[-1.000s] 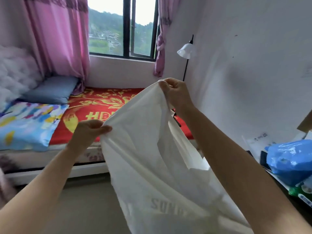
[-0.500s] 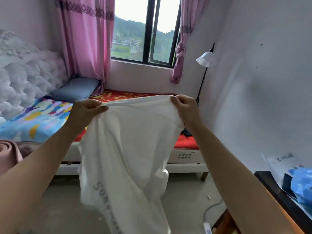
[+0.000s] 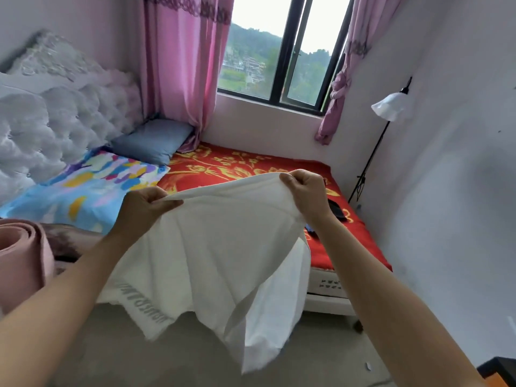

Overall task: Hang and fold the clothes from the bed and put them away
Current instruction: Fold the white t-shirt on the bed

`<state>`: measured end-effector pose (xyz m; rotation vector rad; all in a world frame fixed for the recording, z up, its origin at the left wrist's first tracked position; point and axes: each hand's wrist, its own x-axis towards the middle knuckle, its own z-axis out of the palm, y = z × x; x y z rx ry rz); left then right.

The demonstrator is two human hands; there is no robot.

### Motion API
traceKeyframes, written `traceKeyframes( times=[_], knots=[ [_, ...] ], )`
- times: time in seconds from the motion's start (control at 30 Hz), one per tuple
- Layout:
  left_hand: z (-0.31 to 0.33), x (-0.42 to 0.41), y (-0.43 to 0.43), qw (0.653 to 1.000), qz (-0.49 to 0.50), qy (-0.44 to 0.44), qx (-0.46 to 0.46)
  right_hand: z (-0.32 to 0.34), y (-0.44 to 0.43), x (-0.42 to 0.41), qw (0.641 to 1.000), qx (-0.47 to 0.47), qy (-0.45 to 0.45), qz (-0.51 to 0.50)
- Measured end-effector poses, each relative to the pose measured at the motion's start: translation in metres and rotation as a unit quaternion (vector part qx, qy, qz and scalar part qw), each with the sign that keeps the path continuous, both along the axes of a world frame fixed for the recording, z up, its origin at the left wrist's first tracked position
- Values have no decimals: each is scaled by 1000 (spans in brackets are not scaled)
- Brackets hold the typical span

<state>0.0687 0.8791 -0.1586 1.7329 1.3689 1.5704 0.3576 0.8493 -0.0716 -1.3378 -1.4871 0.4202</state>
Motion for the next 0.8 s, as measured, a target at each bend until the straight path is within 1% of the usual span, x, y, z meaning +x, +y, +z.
traceKeyframes(
  times=[0.03,0.13,0.2,0.27,0.33,0.37,0.47,0.53,0.57,0.6,0.67,0.73,0.8],
  knots=[
    [-7,-4,21,1000,6,12,1,0,23,-5,1000,3,-5,-4],
    [-24,-9,67,996,3,89,-10,1,77,-20,1000,15,-23,-16],
    [-33,-9,93,992,-40,113,-27,9,106,-29,999,27,-41,-23],
    [-42,-6,127,986,-94,133,-47,19,146,-40,998,52,-40,-26],
    [-55,-1,151,972,-135,173,-83,30,177,-48,996,81,-15,-38],
    [-64,2,161,965,-156,175,-116,36,191,-50,995,92,9,-44],
    [-99,3,193,942,-179,131,-251,51,232,-45,989,110,76,-71],
    [-119,4,212,927,-189,87,-312,55,256,-30,985,119,88,-92],
    [-125,6,216,922,-189,79,-327,57,265,-20,982,127,91,-107],
    [-130,7,222,921,-184,72,-335,57,276,-9,979,136,94,-121],
    [-133,9,242,930,-159,34,-331,53,301,19,973,144,87,-157],
    [-120,12,266,939,-151,2,-308,47,326,50,970,137,73,-186],
    [-96,16,297,950,-144,-27,-275,38,359,81,965,119,78,-221]
  ],
)
